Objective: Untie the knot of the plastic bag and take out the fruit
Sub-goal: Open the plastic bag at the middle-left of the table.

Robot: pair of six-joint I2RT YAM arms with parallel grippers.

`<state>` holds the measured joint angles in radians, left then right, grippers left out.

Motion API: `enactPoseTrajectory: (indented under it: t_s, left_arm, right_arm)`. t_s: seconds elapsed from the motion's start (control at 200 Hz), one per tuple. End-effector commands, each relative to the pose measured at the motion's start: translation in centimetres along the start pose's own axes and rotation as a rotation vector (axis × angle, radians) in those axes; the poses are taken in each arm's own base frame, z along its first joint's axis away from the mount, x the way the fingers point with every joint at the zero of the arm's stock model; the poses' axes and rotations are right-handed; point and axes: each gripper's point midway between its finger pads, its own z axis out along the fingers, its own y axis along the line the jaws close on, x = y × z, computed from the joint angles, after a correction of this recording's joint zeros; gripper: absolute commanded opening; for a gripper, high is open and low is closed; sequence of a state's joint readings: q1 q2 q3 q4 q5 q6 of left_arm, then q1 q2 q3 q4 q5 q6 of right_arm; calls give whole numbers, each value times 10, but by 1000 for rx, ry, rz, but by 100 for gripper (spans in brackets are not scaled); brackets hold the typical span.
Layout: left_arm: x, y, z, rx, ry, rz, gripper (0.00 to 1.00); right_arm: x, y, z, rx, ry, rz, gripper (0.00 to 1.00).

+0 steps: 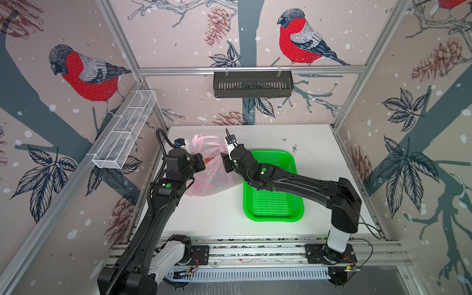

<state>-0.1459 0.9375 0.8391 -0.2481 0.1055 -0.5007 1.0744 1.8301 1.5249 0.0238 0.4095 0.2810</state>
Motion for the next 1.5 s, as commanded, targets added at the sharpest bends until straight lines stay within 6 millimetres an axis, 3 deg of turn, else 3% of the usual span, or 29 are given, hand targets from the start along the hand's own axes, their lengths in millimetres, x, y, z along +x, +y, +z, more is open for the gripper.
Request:
enactPoseTrajectory:
  t_s: [0.0,0.2,0.475,0.61,0.726,0.886,1.096,1.141,1.306,1.406,1.491]
  left_arm:
    - [-11,-13,-9,77,-73,-44,4]
    - [-6,-16,-18,125,-98,-61,4]
    - [-4,-20,-26,157,-114,-64,4]
    - [-4,-18,-30,155,-132,-55,4]
    - [0,-15,-30,152,-136,-54,4]
    - [4,-10,-31,147,-154,-73,4]
    - [1,-11,-40,153,-178,-84,4]
    - [2,-11,-43,153,-181,-87,4]
    - [5,-11,-49,166,-187,-109,4]
    - [5,-12,-54,178,-196,-114,4]
    - [4,-14,-59,187,-203,-111,4]
  right_arm:
    - [-5,3,2,16,-14,-9,49]
    - [-2,8,12,37,-5,7,52]
    - [0,-2,33,119,-5,94,52]
    - [2,-4,44,114,-7,133,44]
    - [5,-4,48,106,9,140,30]
    - [14,-1,36,77,64,139,15]
    - [27,4,1,21,99,163,10]
    - [28,6,-3,8,102,172,16]
    - [26,12,0,-19,91,237,57]
    - [21,13,7,-18,65,276,68]
    - [22,10,16,0,62,309,72]
